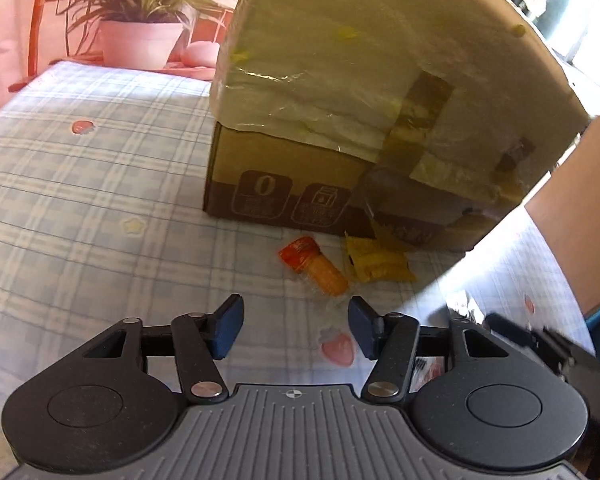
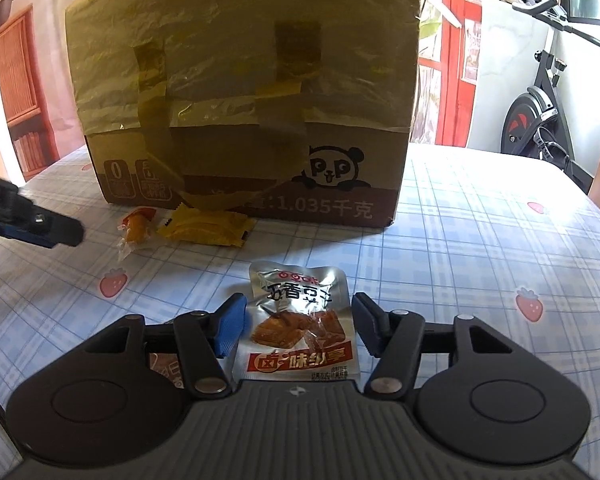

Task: Organize snacks
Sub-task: 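Grasp the orange sausage stick with the left tool while the right tool reaches the jerky pouch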

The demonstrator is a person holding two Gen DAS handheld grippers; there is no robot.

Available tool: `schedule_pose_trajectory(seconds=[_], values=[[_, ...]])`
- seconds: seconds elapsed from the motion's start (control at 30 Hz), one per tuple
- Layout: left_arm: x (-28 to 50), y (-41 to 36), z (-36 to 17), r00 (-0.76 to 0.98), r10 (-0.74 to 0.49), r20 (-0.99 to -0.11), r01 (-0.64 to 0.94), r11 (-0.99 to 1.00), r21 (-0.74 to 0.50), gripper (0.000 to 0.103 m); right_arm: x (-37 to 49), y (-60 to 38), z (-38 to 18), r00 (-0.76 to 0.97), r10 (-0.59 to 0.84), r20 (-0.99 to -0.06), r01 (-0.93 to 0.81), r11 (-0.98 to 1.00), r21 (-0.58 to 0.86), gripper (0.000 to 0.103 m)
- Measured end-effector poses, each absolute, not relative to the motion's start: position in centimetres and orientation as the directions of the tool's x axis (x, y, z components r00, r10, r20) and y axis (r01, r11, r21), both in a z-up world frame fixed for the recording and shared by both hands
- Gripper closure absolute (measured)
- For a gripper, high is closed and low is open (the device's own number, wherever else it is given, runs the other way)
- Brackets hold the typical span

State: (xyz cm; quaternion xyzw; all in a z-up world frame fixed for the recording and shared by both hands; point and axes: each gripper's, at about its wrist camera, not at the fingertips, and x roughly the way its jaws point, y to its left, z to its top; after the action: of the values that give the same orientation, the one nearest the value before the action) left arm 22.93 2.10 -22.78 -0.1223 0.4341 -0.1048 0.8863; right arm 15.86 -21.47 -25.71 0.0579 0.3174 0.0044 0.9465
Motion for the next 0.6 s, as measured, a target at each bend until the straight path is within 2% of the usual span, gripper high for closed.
schedule_pose_trajectory(seconds=[0.03, 0.23, 0.53, 0.57, 0.6], values=[[23.3, 2.0, -22.8, 0.6, -0.288, -0.747, 0.066, 0.948, -0.312, 0.052, 15.8, -21.5, -25.7, 0.799, 0.046, -0.599, 0.028, 0.993, 0.114, 0.042], [25.8, 1.0, -23.5, 0.604, -0.253, -0.756, -0.027, 0.941, -0.336, 0.052, 15.7, -21.3, -25.6, 0.803, 0.054, -0.593, 0.018, 0.993, 0.116, 0.042], [26.8, -1.6, -24.0, 0.628, -0.178, -0.757, -0.017, 0.97, -0.243, 0.052, 15.8, -21.5, -25.6, 0.801, 0.07, -0.594, 0.009, 0.992, 0.13, 0.042], [26.8, -1.8, -24.0, 0.631, -0.173, -0.756, -0.014, 0.972, -0.234, 0.053, 15.8, -21.4, -25.6, 0.801, 0.07, -0.594, 0.009, 0.992, 0.13, 0.042], [26.6, -2.3, -24.0, 0.634, -0.165, -0.756, -0.003, 0.976, -0.216, 0.06, 15.8, -21.4, -25.6, 0.802, 0.07, -0.594, 0.009, 0.992, 0.129, 0.042]])
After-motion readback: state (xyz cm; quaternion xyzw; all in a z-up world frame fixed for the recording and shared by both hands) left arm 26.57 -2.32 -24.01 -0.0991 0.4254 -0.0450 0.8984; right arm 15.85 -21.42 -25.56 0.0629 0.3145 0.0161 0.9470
